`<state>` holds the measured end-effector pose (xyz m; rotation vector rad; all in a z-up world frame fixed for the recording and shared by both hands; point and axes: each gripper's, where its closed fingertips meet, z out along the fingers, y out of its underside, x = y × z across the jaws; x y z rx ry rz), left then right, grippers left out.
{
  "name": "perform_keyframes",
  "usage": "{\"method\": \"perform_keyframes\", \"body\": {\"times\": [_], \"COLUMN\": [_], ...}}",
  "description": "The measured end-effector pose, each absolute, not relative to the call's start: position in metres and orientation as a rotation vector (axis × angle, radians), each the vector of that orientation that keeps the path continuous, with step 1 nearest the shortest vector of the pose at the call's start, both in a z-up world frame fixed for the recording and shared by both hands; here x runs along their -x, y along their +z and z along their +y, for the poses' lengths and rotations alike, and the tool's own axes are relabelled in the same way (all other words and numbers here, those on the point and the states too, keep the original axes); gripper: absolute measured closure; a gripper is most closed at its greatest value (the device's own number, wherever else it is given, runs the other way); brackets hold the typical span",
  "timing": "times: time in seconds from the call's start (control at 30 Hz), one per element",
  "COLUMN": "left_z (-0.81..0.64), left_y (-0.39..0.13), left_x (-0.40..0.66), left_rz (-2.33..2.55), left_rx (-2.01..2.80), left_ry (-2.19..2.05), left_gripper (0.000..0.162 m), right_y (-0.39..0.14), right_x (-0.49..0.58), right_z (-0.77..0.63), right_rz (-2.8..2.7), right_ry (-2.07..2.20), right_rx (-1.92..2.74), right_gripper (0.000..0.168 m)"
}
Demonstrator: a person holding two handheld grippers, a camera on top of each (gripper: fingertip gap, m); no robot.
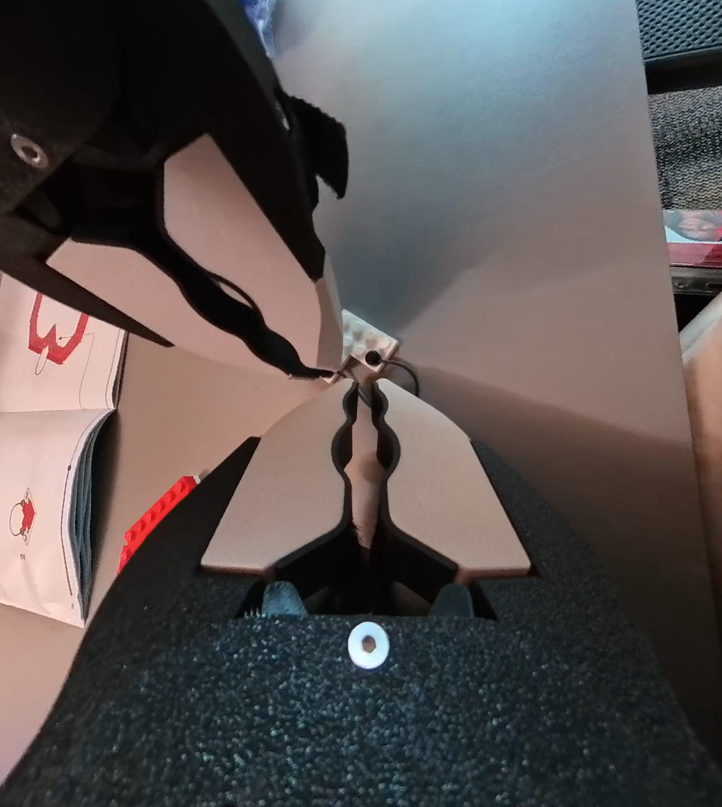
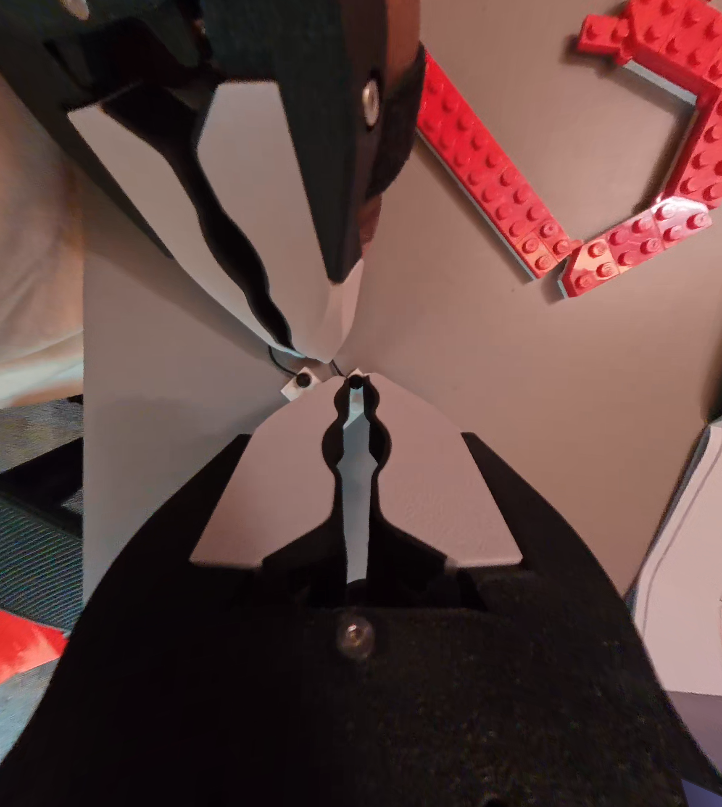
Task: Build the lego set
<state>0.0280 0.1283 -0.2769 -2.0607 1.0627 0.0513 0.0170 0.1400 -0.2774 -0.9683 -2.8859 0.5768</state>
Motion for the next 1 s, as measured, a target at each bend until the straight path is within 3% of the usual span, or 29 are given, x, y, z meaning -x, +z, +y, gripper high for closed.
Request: {"method": "perform_keyframes", "body": {"times": [0.63, 0.87, 1.0], "left_z": [0.131, 0.130, 0.123], "left_y": [-0.278, -0.276, -0.275], "left_x": [-0.037, -0.034, -0.013], "left_rz": [1.057, 1.100, 1.073], "left_rx": [2.072, 2.064, 2.108], "left_ry": [0.203, 0.277, 0.309], "left_gripper": [0.162, 0.159, 0.154], "right_y": [-0.277, -0.277, -0.259], "right_x": [-0.016, -0.014, -0.016], "right_z": [0.140, 0.143, 0.153], "right_rz": [-2.244, -2.220, -2.266], "right_ry": [0.644, 0.617, 0.758], "right_rx": [1.860, 1.820, 1.724], "right_gripper": [0.164, 0.163, 0.150]}}
